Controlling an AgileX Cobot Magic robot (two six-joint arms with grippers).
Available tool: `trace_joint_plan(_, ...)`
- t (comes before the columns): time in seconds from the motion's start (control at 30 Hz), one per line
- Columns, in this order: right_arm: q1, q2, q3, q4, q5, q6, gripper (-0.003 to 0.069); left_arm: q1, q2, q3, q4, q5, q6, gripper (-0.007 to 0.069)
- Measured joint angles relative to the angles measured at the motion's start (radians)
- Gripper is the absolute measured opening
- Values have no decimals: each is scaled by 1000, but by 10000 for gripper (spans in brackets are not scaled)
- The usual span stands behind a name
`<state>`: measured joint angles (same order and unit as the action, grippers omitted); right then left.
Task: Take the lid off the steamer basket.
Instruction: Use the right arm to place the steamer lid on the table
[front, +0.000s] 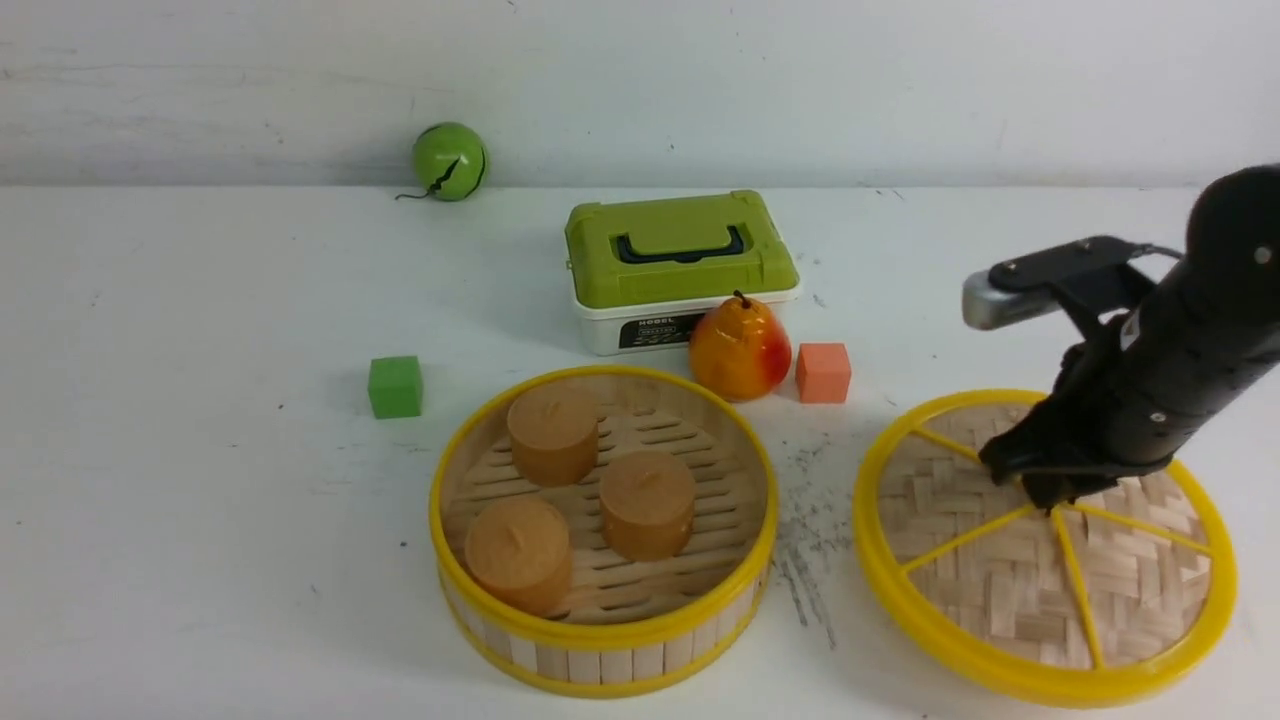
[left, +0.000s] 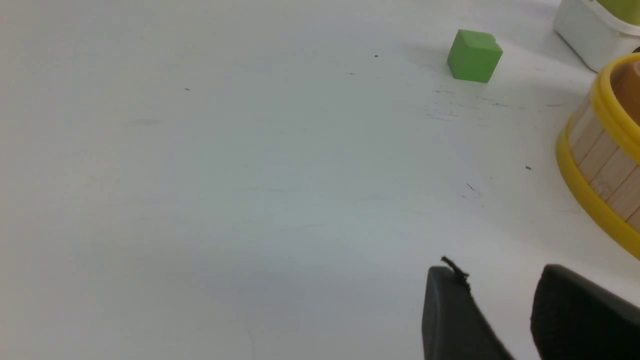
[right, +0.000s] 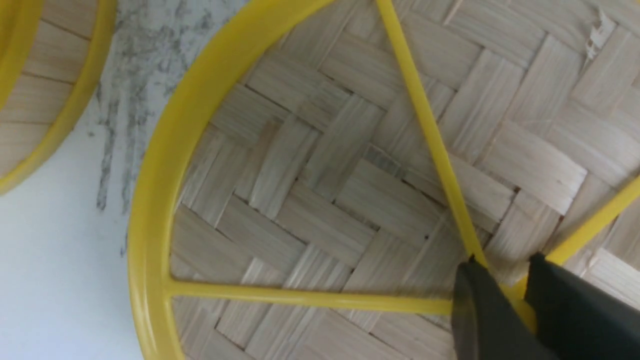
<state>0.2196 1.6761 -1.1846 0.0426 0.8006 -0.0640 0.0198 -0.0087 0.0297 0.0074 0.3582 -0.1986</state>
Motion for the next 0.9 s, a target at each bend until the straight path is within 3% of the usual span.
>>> trace_joint_plan(0.43,0,105,5,15,-53,1,111,0,0,0,0,0,0,240)
trace_joint_plan(0.57,0,102,5,19,-53,1,160,0,0,0,0,0,0,240)
trace_joint_plan(0.77,0,-18,5,50,-17,1,290,0,0,0,0,0,0,240)
trace_joint_plan(0.9,0,-171,5,68,-11,1,309,0,0,0,0,0,0,240)
